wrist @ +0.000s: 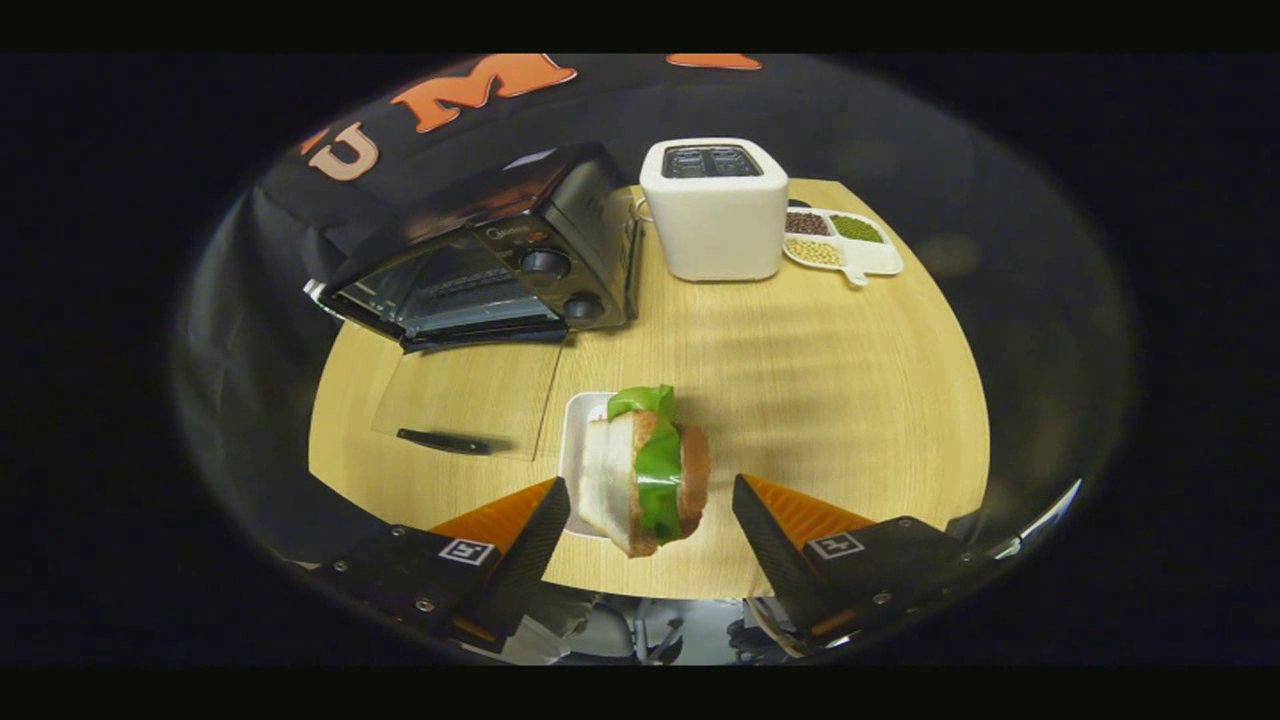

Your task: Open the toaster oven, put the food inside, and close the toaster oven door.

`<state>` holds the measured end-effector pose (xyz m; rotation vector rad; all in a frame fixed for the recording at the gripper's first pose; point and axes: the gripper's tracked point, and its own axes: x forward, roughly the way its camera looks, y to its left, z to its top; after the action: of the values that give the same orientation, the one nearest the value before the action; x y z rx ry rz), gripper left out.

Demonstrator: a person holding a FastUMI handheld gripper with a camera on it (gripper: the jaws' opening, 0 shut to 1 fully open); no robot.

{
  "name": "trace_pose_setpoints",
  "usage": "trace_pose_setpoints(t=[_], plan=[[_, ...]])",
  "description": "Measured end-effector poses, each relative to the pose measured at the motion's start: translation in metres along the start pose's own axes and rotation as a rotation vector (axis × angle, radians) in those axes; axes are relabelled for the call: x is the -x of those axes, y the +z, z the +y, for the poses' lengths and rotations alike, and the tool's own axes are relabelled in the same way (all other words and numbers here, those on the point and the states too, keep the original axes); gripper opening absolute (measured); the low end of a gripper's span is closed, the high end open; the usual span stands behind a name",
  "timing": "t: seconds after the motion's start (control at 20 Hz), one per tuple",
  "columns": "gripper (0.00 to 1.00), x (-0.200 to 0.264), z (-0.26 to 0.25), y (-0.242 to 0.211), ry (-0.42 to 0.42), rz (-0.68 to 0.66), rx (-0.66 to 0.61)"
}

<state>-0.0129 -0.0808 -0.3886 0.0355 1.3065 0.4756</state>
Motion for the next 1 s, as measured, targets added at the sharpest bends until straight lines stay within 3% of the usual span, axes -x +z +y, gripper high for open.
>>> trace_pose_setpoints(t=[0.2,0.25,0.45,0.55,1.0], plan=[[0.74,-0.011,-0.01,-0.002,-0.024,0.037,0.0],[0.58,-0.01,-0.01,-0.003,-0.015,0.04,-0.018],[0.32,0.003,-0.009,0.0,-0.018,0.009,-0.086],[0.26,0.014,-0.011,0.004,-0.034,-0.016,-0.104],[0.25,0.074,0.025,0.037,0.022,-0.221,-0.256]])
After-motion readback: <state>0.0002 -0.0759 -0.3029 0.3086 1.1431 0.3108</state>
